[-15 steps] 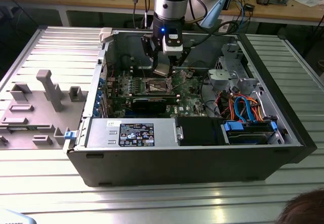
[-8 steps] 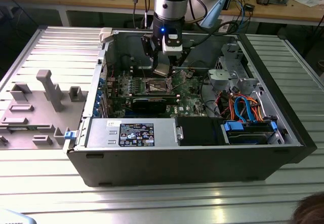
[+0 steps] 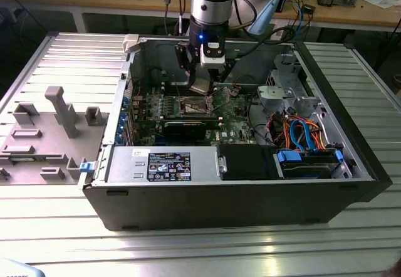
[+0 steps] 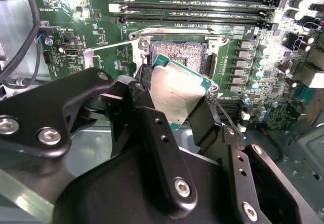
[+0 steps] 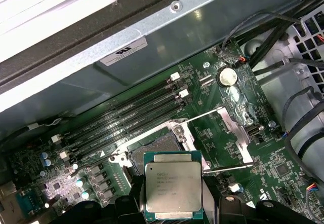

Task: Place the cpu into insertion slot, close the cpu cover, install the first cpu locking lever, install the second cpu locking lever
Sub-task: 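Place the cpu into insertion slot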

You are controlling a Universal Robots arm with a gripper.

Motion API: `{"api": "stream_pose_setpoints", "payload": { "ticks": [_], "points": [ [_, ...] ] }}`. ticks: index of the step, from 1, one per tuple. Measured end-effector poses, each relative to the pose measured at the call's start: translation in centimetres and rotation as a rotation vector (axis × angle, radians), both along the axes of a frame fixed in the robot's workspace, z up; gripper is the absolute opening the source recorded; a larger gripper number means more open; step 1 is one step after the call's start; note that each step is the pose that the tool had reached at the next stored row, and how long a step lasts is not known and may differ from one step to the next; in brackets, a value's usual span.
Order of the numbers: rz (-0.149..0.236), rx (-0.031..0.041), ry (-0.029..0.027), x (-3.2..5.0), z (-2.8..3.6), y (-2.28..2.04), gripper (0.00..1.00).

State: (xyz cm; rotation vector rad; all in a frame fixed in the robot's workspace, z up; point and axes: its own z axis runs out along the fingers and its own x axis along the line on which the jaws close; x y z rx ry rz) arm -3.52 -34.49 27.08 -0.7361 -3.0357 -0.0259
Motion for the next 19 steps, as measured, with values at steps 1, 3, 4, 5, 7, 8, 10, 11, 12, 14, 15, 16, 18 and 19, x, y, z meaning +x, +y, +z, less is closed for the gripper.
{"api": "stream_pose_setpoints", "payload": {
  "ticks": [1,3,4,5,7,8,10,11,12,14,15,16,18,19],
  "points": [
    [-0.002,0.0,0.0,0.0,0.0,0.0,0.54],
    [-0.005,0.0,0.0,0.0,0.0,0.0,0.54],
    [-0.008,0.0001,0.0,0.0,-0.01,0.0,0.54],
    [-0.011,-0.0001,0.0,0.0,-0.01,0.0,0.54],
    [-0.016,0.0,0.0,0.0,-0.02,0.0,0.54],
    [-0.019,0.0,0.0,0.0,-0.02,0.0,0.54],
    [-0.022,0.0,0.0,0.0,-0.03,0.0,0.54],
    [-0.025,0.0,-0.0001,0.0,-0.03,0.0,0.54],
    [-0.026,0.0,0.0,0.0,-0.03,0.0,0.54],
    [-0.03,0.0,0.0,0.0,-0.04,0.0,0.54],
    [-0.032,0.0,0.0,0.0,-0.04,0.0,0.54],
    [-0.034,0.0,0.0,0.0,-0.04,0.0,0.54],
    [-0.038,-0.0001,0.0,0.0,-0.05,0.0,0.54],
    [-0.04,-0.0001,0.0,0.0,-0.05,0.0,0.54]
  ]
}}
